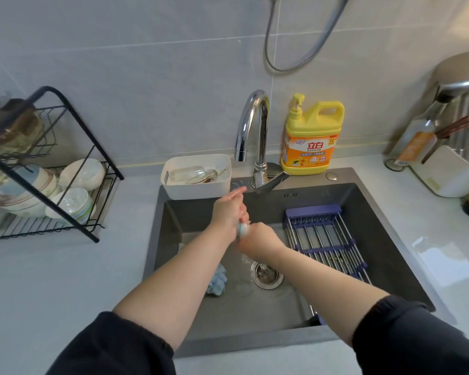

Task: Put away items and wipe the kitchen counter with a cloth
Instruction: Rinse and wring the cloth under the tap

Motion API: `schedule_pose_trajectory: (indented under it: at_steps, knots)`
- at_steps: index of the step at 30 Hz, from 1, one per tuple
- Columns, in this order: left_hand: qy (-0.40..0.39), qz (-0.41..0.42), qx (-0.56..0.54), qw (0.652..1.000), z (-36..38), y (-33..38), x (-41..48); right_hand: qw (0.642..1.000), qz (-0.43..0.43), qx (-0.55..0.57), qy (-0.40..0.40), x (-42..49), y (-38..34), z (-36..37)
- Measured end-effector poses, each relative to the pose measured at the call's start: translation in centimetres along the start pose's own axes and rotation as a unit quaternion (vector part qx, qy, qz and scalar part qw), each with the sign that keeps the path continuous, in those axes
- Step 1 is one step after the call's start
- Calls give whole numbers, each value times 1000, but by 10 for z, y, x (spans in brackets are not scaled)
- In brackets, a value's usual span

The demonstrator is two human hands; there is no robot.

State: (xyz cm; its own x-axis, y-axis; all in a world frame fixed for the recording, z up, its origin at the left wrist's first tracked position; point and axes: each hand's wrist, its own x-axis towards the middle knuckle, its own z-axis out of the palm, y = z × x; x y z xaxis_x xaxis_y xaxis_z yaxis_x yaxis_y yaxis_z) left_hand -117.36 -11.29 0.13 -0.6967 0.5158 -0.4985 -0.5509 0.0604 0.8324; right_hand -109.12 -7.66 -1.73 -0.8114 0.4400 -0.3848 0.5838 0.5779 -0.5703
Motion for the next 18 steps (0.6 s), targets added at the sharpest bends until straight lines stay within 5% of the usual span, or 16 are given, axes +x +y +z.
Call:
schedule_pose_trajectory:
  at_steps: [7,18]
  knots:
    - [160,-69,-99,980,-1,-9,-3,990,-21,-125,54,4,10,13]
    - [145,-98,-132,976,-14,-9,-8,979,-48,-185,67,-8,6,12]
